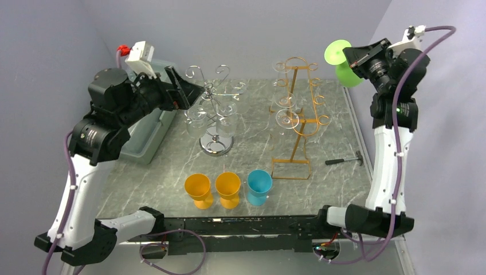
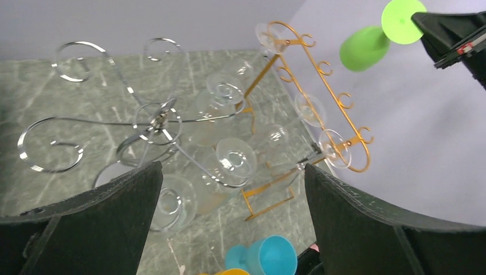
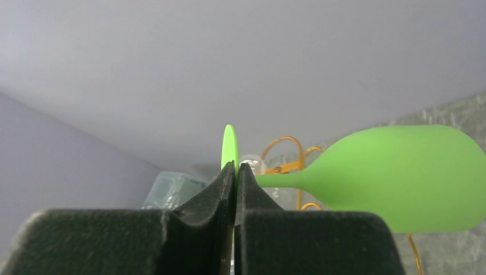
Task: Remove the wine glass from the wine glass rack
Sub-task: Pick up the wine glass from the wine rack, then place the wine glass at the center of the board.
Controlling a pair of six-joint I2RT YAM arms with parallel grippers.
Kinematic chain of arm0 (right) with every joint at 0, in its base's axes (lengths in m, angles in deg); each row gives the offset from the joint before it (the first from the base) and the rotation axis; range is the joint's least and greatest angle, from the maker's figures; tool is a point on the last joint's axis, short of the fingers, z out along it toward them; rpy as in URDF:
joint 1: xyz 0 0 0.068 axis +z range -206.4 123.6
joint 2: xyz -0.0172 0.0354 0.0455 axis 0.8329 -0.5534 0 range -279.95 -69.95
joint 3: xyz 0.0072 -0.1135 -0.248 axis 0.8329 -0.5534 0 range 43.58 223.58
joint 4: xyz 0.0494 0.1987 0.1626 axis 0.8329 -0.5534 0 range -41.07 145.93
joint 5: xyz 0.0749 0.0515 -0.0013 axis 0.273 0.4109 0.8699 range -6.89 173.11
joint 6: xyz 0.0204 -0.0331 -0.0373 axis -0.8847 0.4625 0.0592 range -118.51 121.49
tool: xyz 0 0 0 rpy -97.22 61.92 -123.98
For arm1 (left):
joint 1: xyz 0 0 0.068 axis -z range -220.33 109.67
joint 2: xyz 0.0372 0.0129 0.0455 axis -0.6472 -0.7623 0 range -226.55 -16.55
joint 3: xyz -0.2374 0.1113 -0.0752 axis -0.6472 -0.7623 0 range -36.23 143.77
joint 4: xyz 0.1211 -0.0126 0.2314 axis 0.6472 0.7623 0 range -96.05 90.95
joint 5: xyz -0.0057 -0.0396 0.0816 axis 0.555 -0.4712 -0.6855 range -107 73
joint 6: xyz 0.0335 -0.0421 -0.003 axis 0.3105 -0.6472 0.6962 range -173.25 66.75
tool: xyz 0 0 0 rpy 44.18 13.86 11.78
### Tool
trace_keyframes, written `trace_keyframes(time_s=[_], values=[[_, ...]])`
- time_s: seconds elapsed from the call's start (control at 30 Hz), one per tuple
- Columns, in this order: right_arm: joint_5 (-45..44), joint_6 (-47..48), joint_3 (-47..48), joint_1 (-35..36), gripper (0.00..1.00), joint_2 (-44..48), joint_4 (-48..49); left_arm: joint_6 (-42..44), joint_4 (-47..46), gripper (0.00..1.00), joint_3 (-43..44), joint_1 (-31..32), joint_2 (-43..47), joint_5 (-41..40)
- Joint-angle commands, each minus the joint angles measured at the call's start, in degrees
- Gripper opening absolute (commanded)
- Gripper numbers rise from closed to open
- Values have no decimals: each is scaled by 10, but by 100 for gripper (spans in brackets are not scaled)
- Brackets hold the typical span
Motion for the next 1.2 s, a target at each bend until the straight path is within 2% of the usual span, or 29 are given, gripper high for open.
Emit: trace_keyframes(time_s=[0.0,0.07,0.23,0.5,0.77,1.17], values=[[43,14,48,11,0,40,40,-30,-80,98,10,-2,-16,102],[60,14,61,32,0,46,48,-44,-106,97,11,-2,-26,133],[38,50,105,158,0,36,42,-88,-173,94,19,-2,-56,202],[15,68,114,313,0,10,81,-172,-307,84,24,-2,-118,299],[12,71,129,389,0,-21,91,-259,-466,77,-7,-2,-148,372],[9,75,158,437,0,-49,86,-300,-515,56,-10,-2,-177,402]])
